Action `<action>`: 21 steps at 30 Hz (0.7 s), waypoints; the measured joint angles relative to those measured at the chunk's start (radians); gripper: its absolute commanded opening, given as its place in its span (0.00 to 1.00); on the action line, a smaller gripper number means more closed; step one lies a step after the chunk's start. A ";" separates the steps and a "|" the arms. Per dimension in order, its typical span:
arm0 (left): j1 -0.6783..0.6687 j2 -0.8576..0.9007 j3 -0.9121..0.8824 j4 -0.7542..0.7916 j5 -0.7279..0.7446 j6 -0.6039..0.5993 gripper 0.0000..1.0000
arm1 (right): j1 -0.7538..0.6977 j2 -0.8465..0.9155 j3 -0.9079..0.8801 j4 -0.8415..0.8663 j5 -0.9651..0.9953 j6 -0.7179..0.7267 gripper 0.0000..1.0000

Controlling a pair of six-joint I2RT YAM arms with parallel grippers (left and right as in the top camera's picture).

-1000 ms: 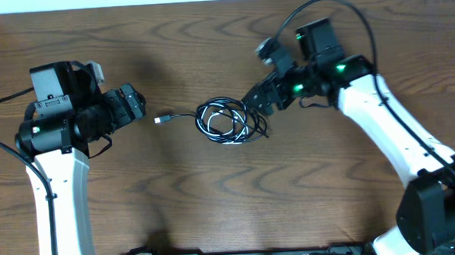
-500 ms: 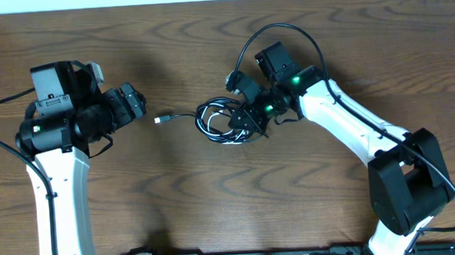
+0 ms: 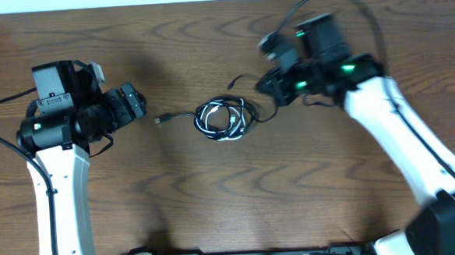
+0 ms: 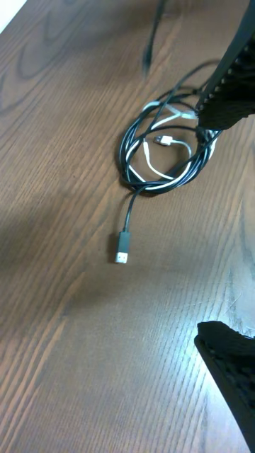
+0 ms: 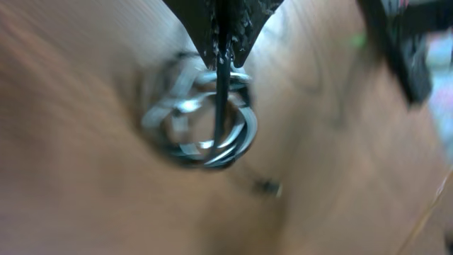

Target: Untangle cables

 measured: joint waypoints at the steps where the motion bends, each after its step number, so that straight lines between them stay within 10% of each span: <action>1: 0.000 0.000 0.000 0.000 0.000 0.000 0.93 | -0.023 -0.031 0.005 -0.016 0.035 0.035 0.01; 21: -0.091 0.001 0.000 0.021 0.052 0.016 0.92 | -0.218 0.249 0.011 -0.153 0.406 0.346 0.04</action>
